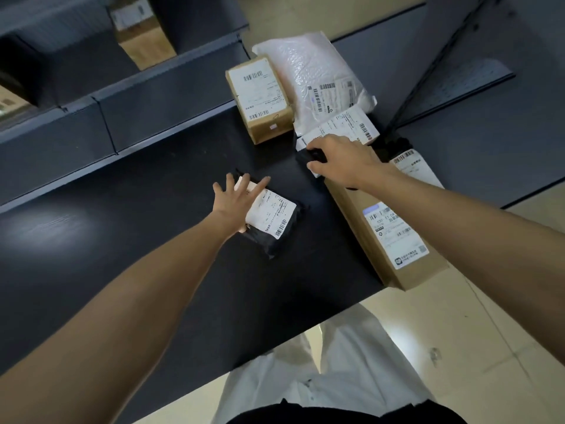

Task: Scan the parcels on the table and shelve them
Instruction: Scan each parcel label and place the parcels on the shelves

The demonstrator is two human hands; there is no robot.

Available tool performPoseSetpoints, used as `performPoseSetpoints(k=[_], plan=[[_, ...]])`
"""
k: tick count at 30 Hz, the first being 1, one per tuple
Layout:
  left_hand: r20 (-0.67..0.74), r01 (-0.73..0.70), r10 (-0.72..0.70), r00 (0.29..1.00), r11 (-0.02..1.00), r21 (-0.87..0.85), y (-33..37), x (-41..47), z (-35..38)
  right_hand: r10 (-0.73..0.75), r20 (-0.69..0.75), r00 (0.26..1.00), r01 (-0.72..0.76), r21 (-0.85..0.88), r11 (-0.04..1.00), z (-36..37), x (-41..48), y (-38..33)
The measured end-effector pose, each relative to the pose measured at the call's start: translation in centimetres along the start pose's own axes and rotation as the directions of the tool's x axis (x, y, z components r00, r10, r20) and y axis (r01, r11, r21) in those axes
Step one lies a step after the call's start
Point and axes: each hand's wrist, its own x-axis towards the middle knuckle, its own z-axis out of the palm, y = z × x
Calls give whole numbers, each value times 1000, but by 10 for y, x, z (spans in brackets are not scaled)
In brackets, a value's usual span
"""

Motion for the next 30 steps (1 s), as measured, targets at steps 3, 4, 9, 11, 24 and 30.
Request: performPoseSetpoints(k=[3, 4, 9, 11, 24, 30], plan=[[37, 18, -16, 999, 999, -45, -4, -30, 31, -30, -26, 999, 30, -3, 1000, 5, -15, -25], [51, 20, -17, 999, 998, -52, -4, -40, 44, -39, -32, 999, 39, -7, 999, 7, -21, -32], [26, 38, -36, 999, 995, -91, -13, -78, 70, -87, -24, 996, 86, -26, 996, 23, -50, -66], [-26, 76, -80, 996, 989, -129, -24, -86, 60, -118, -34, 992, 117, -36, 992, 27, -62, -80], [-515, 367, -306, 801, 930, 17, -199, -178, -98, -396, -229, 889, 331, -274, 903, -78, -103, -212], [-637, 469, -356, 684, 883, 9, -248, -218, -162, -523, -284, 803, 359, -470, 806, -138, -126, -267]])
